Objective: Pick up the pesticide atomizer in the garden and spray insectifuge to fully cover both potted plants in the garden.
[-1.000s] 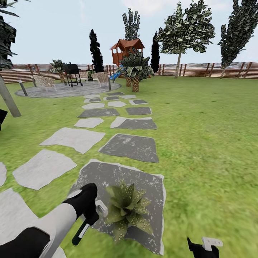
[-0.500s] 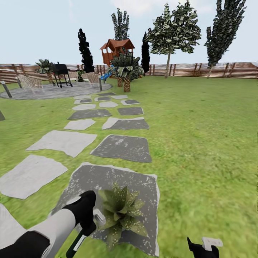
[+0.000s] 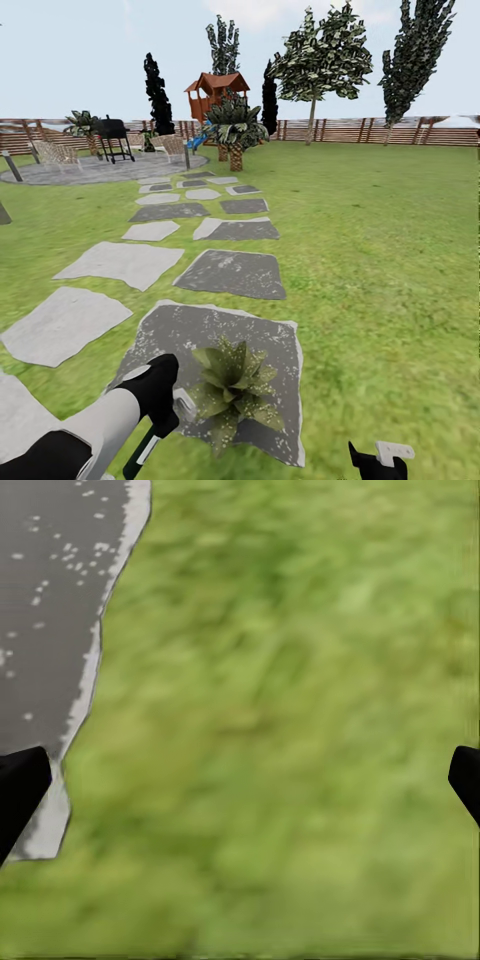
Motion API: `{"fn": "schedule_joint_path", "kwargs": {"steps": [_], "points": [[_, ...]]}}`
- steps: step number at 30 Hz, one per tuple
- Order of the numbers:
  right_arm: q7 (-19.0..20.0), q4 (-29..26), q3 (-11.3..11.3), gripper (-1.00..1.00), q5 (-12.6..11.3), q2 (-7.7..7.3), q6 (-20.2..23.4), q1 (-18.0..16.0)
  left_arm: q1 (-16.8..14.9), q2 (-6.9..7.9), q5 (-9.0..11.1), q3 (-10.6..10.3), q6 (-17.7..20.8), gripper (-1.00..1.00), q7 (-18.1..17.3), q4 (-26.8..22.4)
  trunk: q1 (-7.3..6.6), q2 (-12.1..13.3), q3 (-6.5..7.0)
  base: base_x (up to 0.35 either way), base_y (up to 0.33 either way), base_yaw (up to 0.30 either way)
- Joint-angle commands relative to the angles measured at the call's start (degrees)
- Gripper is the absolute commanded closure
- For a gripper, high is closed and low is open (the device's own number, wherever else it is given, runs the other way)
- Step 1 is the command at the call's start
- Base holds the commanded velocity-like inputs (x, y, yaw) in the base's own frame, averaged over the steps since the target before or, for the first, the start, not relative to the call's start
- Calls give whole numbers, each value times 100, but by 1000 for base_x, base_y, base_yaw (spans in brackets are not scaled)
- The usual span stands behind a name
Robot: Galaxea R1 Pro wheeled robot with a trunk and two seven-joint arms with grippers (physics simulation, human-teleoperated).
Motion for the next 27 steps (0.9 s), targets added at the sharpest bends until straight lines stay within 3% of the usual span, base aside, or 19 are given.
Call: {"fn": "schedule_joint_path", "kwargs": {"steps": [1, 10, 12, 16, 18, 24, 27], "points": [[37, 2, -49, -100, 26, 1, -21, -5, 0, 1, -55, -11, 15, 100, -59, -12, -1, -2, -5, 0, 297, -222], [37, 2, -49, -100, 30, 1, -21, -5, -90, -72, -52, 14, 35, 100, -87, -119, -1, -2, -5, 36, 189, -200], [37, 2, -49, -100, 30, 1, -21, -5, -106, -144, -53, 14, 39, 100, -100, -243, -1, -2, -5, 3, 7, -12], [37, 2, -49, -100, 29, 1, -21, -5, -253, -494, -48, 14, 256, 100, -111, -356, -1, -2, -5, 0, 1, -2], [37, 2, -49, -100, 31, 1, -21, -5, -364, -527, -30, 14, 342, 100, -151, -357, -1, -2, -5, 0, 0, 0], [37, 2, -49, -100, 32, 1, -21, -5, -663, -548, -51, 6, 375, 100, -744, -363, -1, -2, -5, 0, 0, 0], [37, 2, -49, -100, 30, 1, -21, -5, -661, -544, -49, 5, 371, 100, -784, -344, -1, -2, -5, 0, 0, 0]]}}
